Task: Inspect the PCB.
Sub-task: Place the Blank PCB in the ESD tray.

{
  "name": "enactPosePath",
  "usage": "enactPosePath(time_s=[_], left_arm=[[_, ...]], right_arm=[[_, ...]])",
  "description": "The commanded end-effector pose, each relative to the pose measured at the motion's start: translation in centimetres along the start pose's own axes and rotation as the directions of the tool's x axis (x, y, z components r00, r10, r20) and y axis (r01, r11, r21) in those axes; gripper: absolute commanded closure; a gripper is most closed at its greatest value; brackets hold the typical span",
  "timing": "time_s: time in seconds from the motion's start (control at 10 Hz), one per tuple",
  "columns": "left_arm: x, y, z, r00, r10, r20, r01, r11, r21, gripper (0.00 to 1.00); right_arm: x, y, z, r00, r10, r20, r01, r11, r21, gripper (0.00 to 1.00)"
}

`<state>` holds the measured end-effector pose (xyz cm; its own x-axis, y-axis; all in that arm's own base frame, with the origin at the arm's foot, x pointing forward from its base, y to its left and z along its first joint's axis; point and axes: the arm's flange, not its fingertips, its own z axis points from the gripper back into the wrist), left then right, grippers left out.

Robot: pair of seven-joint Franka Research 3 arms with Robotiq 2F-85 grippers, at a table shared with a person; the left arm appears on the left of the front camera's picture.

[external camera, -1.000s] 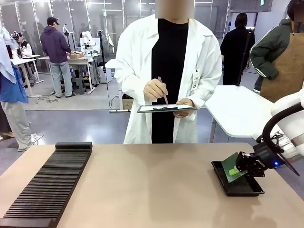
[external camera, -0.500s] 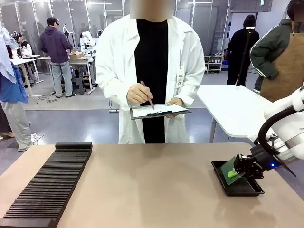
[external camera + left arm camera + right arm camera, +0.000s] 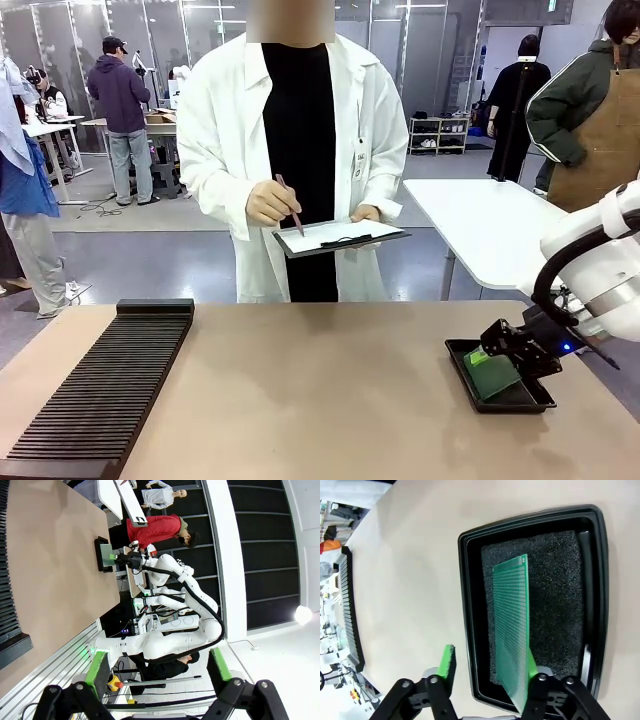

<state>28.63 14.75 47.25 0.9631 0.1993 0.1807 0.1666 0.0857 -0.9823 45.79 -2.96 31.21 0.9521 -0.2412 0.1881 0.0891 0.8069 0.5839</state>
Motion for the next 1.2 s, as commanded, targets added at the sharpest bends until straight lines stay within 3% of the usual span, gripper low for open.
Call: enactPosePath(time_s=[0.0,0.5,0.7,0.8,1.1], left_arm=[[0.1,0.0,-0.1,1.000,-0.006,0.001,0.006,1.000,-0.004,0.00],[0.1,0.0,-0.1,1.000,-0.006,0.001,0.006,1.000,-0.004,0.00],[0.1,0.0,-0.1,1.000,-0.006,0.001,0.006,1.000,-0.004,0.00],[0.1,0.0,-0.1,1.000,-0.006,0.001,0.006,1.000,-0.004,0.00],[0.1,0.0,-0.1,1.000,-0.006,0.001,0.006,1.000,-0.004,0.00]], right_arm=[[-1.4,1.7,0.5,0.999,-0.028,0.033,0.031,0.996,-0.081,0.00],[-2.5,3.4,2.6,0.990,-0.051,0.133,0.083,0.965,-0.250,0.00],[-2.6,4.4,3.4,0.991,-0.070,0.118,0.098,0.962,-0.255,0.00],[-2.1,2.2,2.2,0.991,-0.032,0.129,0.060,0.973,-0.224,0.00],[-2.1,2.2,2.2,0.991,-0.032,0.129,0.060,0.973,-0.224,0.00]])
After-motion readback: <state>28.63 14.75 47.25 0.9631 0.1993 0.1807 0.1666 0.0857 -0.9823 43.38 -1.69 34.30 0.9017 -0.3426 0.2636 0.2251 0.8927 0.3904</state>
